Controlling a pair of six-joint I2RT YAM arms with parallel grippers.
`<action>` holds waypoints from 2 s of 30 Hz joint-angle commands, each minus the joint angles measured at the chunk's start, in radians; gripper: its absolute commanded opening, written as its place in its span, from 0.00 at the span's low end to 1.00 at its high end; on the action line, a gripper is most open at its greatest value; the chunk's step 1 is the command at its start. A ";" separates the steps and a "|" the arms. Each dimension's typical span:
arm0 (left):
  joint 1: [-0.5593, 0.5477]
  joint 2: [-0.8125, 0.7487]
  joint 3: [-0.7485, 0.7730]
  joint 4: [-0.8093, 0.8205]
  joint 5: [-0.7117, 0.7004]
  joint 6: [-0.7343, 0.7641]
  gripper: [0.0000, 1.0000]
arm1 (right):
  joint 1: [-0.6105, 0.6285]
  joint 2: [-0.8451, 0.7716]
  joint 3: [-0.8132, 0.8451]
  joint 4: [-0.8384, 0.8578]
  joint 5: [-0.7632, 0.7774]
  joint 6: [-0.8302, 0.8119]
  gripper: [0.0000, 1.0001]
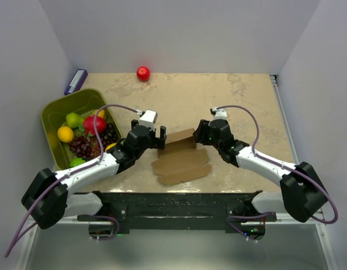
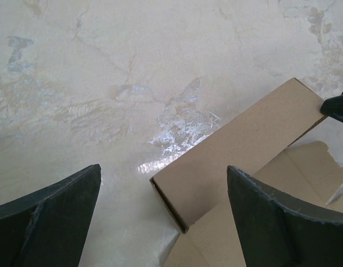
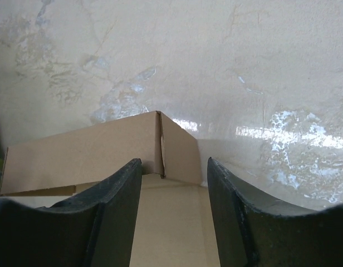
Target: Fold the paper box
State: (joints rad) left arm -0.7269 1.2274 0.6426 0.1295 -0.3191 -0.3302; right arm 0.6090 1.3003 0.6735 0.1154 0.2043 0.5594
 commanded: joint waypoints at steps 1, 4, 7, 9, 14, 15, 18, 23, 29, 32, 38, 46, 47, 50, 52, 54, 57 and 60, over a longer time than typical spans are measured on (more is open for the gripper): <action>0.001 -0.045 -0.023 -0.028 -0.060 -0.038 0.98 | -0.020 0.022 0.054 0.072 -0.042 0.014 0.52; 0.001 -0.040 -0.026 -0.044 -0.069 -0.046 0.97 | -0.025 0.042 0.055 0.089 -0.057 0.008 0.50; 0.001 -0.040 -0.029 -0.057 -0.084 -0.055 0.93 | -0.029 0.048 0.051 0.095 -0.060 0.014 0.47; 0.001 -0.042 -0.031 -0.067 -0.090 -0.061 0.90 | -0.032 0.048 0.046 0.096 -0.062 0.016 0.46; 0.001 -0.048 -0.047 -0.083 -0.098 -0.079 0.82 | -0.037 0.050 0.040 0.078 -0.051 0.022 0.38; 0.001 -0.052 -0.052 -0.085 -0.097 -0.084 0.81 | -0.037 0.051 0.035 0.076 -0.052 0.022 0.36; 0.001 -0.058 -0.078 -0.084 -0.087 -0.105 0.77 | -0.037 0.050 0.014 0.072 -0.052 0.028 0.33; 0.001 -0.072 -0.115 -0.064 -0.071 -0.124 0.74 | -0.037 0.040 -0.021 0.063 -0.042 0.051 0.25; 0.001 -0.077 -0.115 -0.064 -0.067 -0.122 0.72 | -0.038 0.033 -0.072 0.038 -0.026 0.073 0.13; 0.001 -0.080 -0.118 -0.064 -0.067 -0.122 0.72 | -0.038 0.022 -0.098 0.033 -0.023 0.080 0.10; 0.001 -0.085 -0.120 -0.042 -0.055 -0.087 0.73 | -0.037 0.008 -0.123 0.018 -0.016 0.082 0.07; -0.015 -0.088 0.008 -0.004 -0.028 0.098 0.90 | -0.038 -0.042 -0.014 -0.072 -0.032 0.033 0.31; -0.037 -0.088 0.025 0.010 -0.031 0.138 0.90 | -0.038 -0.055 0.018 -0.085 -0.032 0.027 0.36; -0.115 -0.080 0.037 0.064 -0.041 0.235 0.91 | -0.038 -0.081 0.075 -0.143 -0.039 0.002 0.59; -0.158 -0.057 0.043 0.082 -0.060 0.288 0.91 | -0.038 -0.111 0.093 -0.184 -0.031 -0.013 0.69; -0.204 -0.023 0.051 0.079 -0.067 0.365 0.91 | -0.038 -0.149 0.109 -0.221 -0.022 -0.016 0.76; -0.216 0.016 0.057 0.076 -0.078 0.390 0.92 | -0.043 -0.215 0.107 -0.259 0.001 -0.013 0.81; -0.224 0.056 0.054 0.099 -0.087 0.427 0.93 | -0.046 -0.269 0.095 -0.279 0.009 -0.009 0.85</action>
State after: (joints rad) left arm -0.9451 1.2411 0.6689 0.1707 -0.3653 -0.0025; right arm 0.5728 1.0977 0.7460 -0.0948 0.1753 0.5659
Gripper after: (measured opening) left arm 0.922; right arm 0.826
